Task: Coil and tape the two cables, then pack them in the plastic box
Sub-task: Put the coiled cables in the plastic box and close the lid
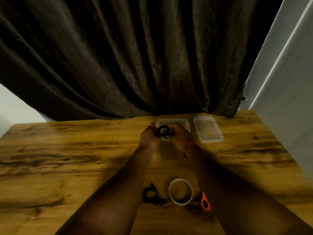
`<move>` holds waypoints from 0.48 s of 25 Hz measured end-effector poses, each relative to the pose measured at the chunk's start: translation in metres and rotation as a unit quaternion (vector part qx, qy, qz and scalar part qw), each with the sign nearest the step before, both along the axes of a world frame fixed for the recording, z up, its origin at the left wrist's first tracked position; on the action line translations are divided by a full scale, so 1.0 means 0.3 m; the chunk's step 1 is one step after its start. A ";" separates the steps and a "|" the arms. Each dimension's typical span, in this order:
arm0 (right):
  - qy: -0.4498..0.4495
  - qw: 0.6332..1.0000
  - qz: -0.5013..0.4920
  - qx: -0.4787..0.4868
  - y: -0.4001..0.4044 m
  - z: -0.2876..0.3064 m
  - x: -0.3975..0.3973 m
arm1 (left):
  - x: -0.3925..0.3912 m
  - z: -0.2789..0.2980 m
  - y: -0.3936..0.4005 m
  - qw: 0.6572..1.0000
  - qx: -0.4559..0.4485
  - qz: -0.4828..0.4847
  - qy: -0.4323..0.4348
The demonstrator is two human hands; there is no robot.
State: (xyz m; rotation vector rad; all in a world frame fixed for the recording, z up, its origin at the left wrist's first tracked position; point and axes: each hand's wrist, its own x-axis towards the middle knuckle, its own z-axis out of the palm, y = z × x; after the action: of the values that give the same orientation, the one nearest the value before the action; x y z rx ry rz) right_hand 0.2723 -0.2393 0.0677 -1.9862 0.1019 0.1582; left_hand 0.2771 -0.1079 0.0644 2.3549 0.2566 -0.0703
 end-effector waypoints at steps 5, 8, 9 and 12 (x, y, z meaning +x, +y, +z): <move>-0.003 0.989 0.021 -0.144 0.019 -0.020 0.075 | 0.112 -0.059 0.034 0.986 0.101 -0.132 -0.032; 0.011 0.969 0.038 -0.244 0.017 -0.044 0.113 | 0.156 -0.094 0.035 0.965 0.189 -0.182 -0.022; 0.020 0.952 0.056 -0.301 0.014 -0.044 0.118 | 0.165 -0.096 0.029 0.959 0.214 -0.188 -0.007; 0.046 0.923 0.090 -0.372 0.020 -0.037 0.130 | 0.186 -0.084 0.003 0.938 0.283 -0.200 0.020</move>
State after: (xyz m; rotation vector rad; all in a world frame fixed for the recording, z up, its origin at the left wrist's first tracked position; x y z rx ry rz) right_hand 0.3113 -0.2334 0.0565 -2.7503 0.0381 0.3745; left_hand 0.3329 -0.1070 0.0393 2.9512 -0.2220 -0.2699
